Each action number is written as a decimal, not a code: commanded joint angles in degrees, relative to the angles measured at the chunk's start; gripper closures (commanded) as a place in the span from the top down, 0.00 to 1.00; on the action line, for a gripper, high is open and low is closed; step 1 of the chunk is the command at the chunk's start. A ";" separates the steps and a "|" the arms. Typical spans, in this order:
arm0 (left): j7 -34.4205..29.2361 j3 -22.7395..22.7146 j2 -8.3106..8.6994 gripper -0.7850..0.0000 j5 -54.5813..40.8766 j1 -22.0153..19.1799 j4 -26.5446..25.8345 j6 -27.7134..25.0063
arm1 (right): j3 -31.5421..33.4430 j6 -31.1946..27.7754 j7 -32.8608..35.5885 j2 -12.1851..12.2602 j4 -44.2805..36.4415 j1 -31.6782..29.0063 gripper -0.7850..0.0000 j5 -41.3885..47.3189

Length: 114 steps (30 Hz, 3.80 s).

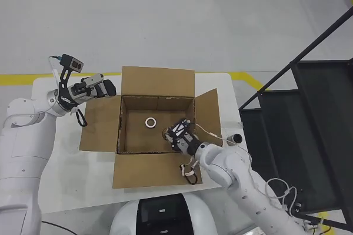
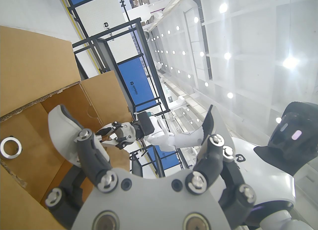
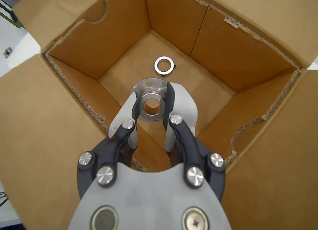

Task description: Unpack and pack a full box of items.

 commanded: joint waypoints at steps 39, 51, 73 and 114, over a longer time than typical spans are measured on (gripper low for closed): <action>0.00 0.00 0.00 1.00 0.00 0.00 0.00 0.00 | 40.08 9.81 -0.23 2.21 -8.03 -18.77 1.00 30.60; 0.00 0.00 0.00 1.00 0.00 0.00 0.00 0.00 | 35.74 16.58 7.99 2.43 8.01 -13.43 1.00 24.40; 0.00 0.00 0.00 1.00 0.00 0.00 0.00 0.00 | 26.45 20.29 7.82 1.65 22.59 -3.35 0.00 18.03; 0.00 0.00 0.00 1.00 0.00 0.00 0.00 0.00 | 22.43 -3.18 -4.79 1.04 -16.71 -16.55 0.00 30.15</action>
